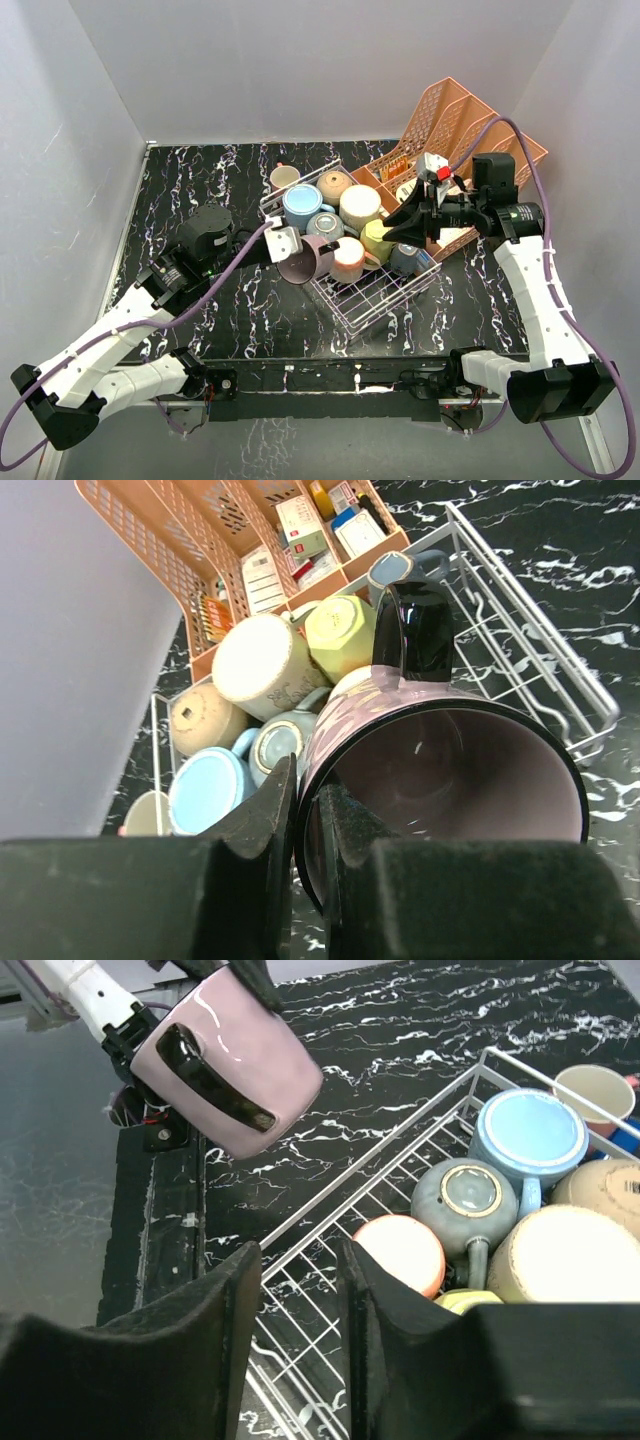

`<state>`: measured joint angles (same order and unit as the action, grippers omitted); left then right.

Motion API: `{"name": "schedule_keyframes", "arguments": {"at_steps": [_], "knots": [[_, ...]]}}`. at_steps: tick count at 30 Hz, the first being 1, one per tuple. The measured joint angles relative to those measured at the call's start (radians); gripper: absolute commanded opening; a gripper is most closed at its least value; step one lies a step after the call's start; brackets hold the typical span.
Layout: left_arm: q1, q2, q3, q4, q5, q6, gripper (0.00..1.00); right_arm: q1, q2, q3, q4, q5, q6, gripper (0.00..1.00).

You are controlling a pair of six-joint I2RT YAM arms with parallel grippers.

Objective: Load the cups into the dish rack
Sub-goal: Turn the cup upside down in the dish rack.

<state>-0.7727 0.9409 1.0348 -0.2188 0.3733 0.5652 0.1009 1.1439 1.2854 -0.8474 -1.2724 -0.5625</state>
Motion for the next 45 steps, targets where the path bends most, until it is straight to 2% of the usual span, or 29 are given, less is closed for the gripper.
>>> {"name": "schedule_keyframes", "arguments": {"at_steps": [2,8,13,15,19,24,28,31,34,38,45], "knots": [[0.000,0.001,0.000,0.006,0.004,0.052,0.00,0.000,0.002,-0.012,0.005,-0.059,-0.045,0.45],[-0.001,-0.039,-0.090,0.093,-0.032,0.059,0.00,0.001,0.008,-0.024,0.013,-0.122,-0.064,0.55],[-0.001,-0.052,-0.117,0.076,-0.072,0.031,0.00,0.019,0.023,-0.024,0.013,-0.132,-0.069,0.67],[-0.001,-0.040,-0.098,0.069,-0.072,-0.045,0.00,0.035,0.030,-0.022,0.009,-0.129,-0.096,0.71],[-0.001,-0.037,-0.087,0.082,-0.045,-0.281,0.00,0.084,0.047,-0.010,-0.008,-0.115,-0.187,0.73],[-0.001,-0.089,-0.177,0.150,-0.002,-0.617,0.00,0.142,0.080,0.031,-0.048,-0.080,-0.320,0.73],[-0.001,-0.138,-0.245,0.186,0.018,-0.814,0.00,0.146,0.112,0.093,-0.073,-0.050,-0.369,0.75],[-0.001,-0.187,-0.289,0.217,0.031,-0.904,0.00,0.152,0.121,0.126,-0.039,-0.087,-0.303,0.73],[-0.001,-0.205,-0.304,0.233,0.035,-0.934,0.00,0.176,0.122,0.125,0.034,-0.153,-0.176,0.71],[-0.001,-0.196,-0.305,0.236,0.035,-0.924,0.00,0.237,0.123,0.092,0.165,-0.195,0.013,0.67],[-0.001,-0.164,-0.289,0.191,0.036,-0.855,0.00,0.338,0.134,-0.028,0.292,-0.195,0.206,0.61]]}}
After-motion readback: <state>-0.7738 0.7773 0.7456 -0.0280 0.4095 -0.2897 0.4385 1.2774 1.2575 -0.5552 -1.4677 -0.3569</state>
